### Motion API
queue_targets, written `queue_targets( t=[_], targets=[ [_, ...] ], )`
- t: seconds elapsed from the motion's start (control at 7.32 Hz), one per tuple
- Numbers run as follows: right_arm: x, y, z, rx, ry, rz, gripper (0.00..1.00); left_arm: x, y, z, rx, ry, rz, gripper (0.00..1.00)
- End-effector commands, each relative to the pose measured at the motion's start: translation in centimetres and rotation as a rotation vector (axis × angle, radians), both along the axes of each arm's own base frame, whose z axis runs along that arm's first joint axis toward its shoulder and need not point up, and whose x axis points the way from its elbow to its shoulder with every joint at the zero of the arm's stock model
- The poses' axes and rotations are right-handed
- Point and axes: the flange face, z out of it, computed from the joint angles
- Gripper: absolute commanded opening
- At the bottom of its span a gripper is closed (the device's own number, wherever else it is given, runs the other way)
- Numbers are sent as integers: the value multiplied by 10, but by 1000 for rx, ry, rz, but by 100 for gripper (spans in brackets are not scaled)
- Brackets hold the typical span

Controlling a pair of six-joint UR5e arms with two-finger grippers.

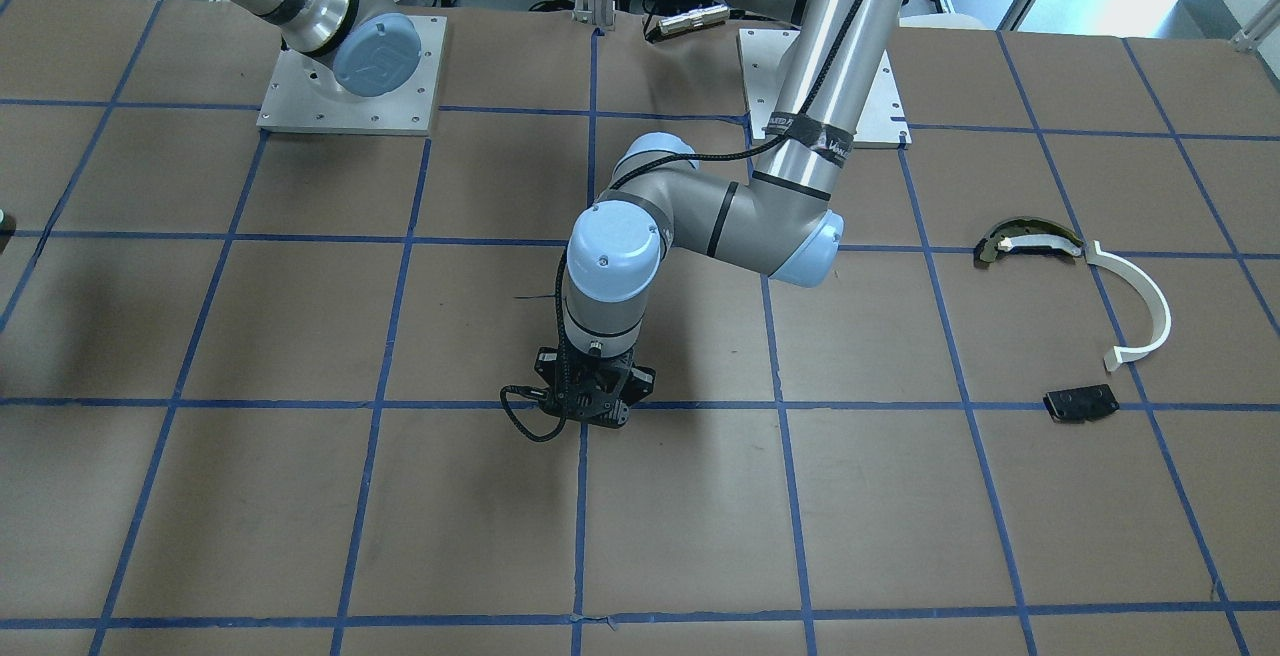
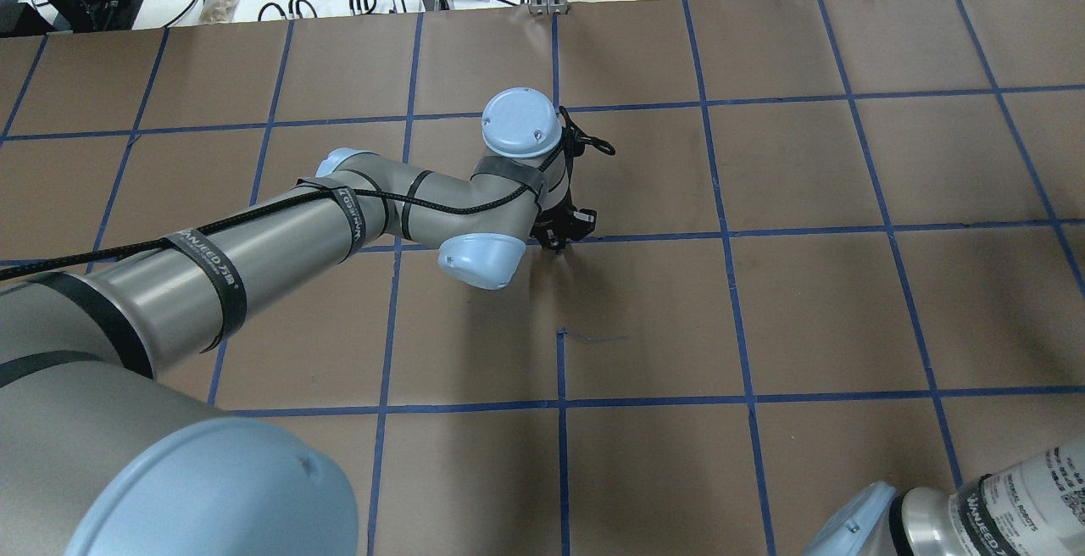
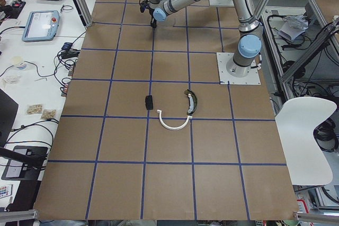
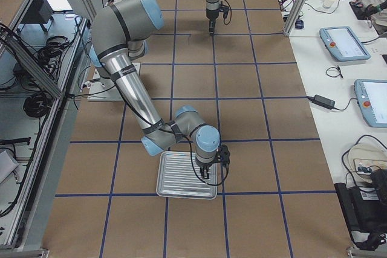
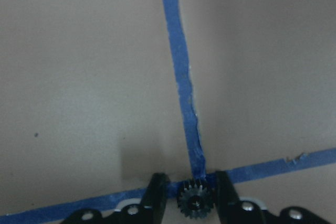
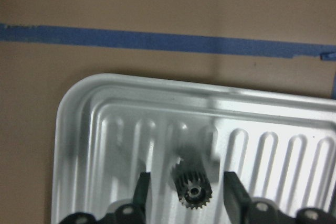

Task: Place bearing gear from tray to pile

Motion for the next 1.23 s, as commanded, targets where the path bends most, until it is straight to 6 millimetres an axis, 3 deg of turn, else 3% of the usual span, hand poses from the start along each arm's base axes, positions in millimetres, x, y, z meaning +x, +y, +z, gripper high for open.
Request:
queue_targets(
  t=[0.0,0.27,0.41,0.55,0.68,0.82,0.96,1.09],
  targets=[
    [0,0,0,0,-2,11,22,8,-13,34,-47,12,-26,0],
    [0,1,12,1,8,7,22,77,-58,81,-1,-8,18,0],
    [5,4,41,-18,36,6,22,123,-68,99,32,-26,24,0],
    [18,2,93,-57,87,20,23,188,-83,105,35,-25,116,0],
    [47,-5,137,-77,96,53,23,249,-87,98,66,-38,80,0],
    [91,-16,176,-80,97,83,24,311,-77,73,138,-35,90,0],
    [151,-31,225,-119,141,123,24,363,-65,60,172,-40,130,0],
    [223,-33,268,-78,162,82,24,415,-50,61,203,-106,123,0]
  ],
)
